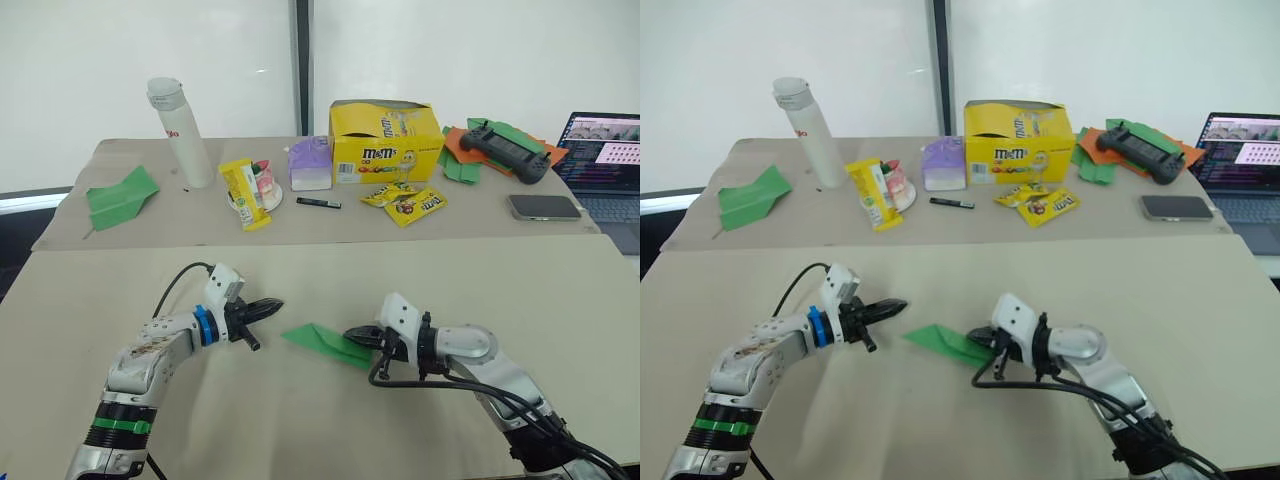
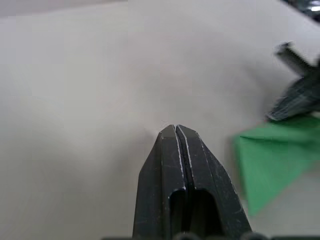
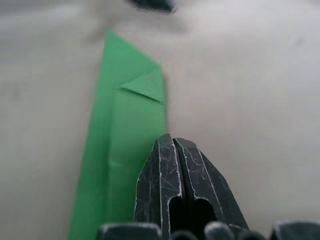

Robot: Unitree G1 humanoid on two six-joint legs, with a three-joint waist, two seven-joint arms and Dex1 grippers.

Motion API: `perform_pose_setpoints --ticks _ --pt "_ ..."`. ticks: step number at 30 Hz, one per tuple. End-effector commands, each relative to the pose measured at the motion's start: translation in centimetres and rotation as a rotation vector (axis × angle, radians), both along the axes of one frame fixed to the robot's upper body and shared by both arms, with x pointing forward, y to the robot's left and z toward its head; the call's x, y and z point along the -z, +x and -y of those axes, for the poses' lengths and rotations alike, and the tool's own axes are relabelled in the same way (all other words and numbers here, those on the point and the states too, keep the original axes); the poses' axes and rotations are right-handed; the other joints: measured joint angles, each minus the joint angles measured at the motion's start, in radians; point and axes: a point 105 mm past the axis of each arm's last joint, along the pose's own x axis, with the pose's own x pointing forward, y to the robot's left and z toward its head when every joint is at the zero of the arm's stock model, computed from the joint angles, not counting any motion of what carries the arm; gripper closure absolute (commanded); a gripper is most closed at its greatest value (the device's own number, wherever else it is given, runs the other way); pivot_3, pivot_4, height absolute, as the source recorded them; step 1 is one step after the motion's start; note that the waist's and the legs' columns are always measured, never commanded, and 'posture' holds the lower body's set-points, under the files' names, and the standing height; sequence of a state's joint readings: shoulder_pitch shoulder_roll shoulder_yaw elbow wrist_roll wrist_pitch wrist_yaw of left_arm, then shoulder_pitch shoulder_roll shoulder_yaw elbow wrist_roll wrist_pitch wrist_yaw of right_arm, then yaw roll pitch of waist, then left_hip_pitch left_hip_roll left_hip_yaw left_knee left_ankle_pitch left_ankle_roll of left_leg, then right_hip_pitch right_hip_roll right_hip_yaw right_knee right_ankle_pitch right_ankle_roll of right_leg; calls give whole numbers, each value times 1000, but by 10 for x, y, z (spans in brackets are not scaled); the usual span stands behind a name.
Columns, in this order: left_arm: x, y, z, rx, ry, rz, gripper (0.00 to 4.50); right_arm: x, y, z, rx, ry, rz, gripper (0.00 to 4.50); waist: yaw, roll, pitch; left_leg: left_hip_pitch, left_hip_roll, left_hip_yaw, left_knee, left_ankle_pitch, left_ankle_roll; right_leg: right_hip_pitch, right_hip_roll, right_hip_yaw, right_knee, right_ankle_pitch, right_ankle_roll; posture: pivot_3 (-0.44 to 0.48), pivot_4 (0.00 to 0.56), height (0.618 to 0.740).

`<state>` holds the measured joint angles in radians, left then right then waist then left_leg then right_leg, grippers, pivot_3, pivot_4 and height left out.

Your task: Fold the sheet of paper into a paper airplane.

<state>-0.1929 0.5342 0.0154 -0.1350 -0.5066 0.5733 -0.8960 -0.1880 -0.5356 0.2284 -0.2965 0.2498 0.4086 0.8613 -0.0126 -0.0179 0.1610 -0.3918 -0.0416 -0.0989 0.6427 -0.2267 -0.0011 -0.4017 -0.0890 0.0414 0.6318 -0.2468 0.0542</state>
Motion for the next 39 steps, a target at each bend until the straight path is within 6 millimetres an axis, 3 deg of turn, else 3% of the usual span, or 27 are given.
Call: perform_pose_setpoints --ticks 1,5,10,15,21,26,29,32,35,39 --pt "-39 -4 -4 58 -4 160 4500 -67 -9 -1 -87 110 131 4478 0 0 0 -4 0 0 1 0 0 -4 0 0 0 2 0 0 150 740" --pt "-59 -14 -14 127 59 209 4500 -97 -24 -6 -233 111 133 4478 -3 -1 2 -5 1 0 0 0 0 -5 2 -1 -1 2 0 0 150 740" --pt "-57 -31 -20 184 139 157 4500 -72 -36 -14 -328 -1 -10 4478 -2 -1 3 -5 2 0 0 0 0 -4 3 -1 -2 2 -1 0 150 740" --pt "-53 -42 -19 173 139 110 4500 -38 -5 -11 -178 -99 11 4478 -2 -2 4 -5 2 1 0 0 0 -4 2 -1 -1 2 -1 0 150 740" --pt "-49 -47 -21 162 152 100 4500 -34 30 15 31 -131 55 4478 0 -2 4 -5 2 1 1 0 0 -5 2 0 0 2 -1 0 150 740" --pt "-47 -42 -27 132 172 107 4500 -78 50 25 101 -16 165 4478 -3 -2 4 -5 2 1 1 1 -1 -5 3 0 0 3 -2 0 150 740" --pt "-44 -41 -28 128 179 106 4500 -88 42 21 45 -16 170 4478 -3 -2 4 -4 3 1 0 1 -1 -5 4 0 0 2 -2 0 150 740" --pt "-41 -40 -27 131 192 106 4500 -73 18 3 -77 -67 69 3598 -2 -2 4 -5 4 1 0 0 0 -5 5 -1 0 2 -2 0 150 740" --pt "-37 -39 -28 133 221 106 4500 -59 11 -10 -93 -110 42 2608 -2 -2 4 -5 3 1 0 0 0 -5 4 0 0 2 -2 0 150 740" --pt "-28 -35 -33 104 286 99 4500 -42 17 -22 -54 -141 40 2608 -4 -2 4 -4 3 2 1 1 -1 -5 4 0 1 3 -3 0 150 740"
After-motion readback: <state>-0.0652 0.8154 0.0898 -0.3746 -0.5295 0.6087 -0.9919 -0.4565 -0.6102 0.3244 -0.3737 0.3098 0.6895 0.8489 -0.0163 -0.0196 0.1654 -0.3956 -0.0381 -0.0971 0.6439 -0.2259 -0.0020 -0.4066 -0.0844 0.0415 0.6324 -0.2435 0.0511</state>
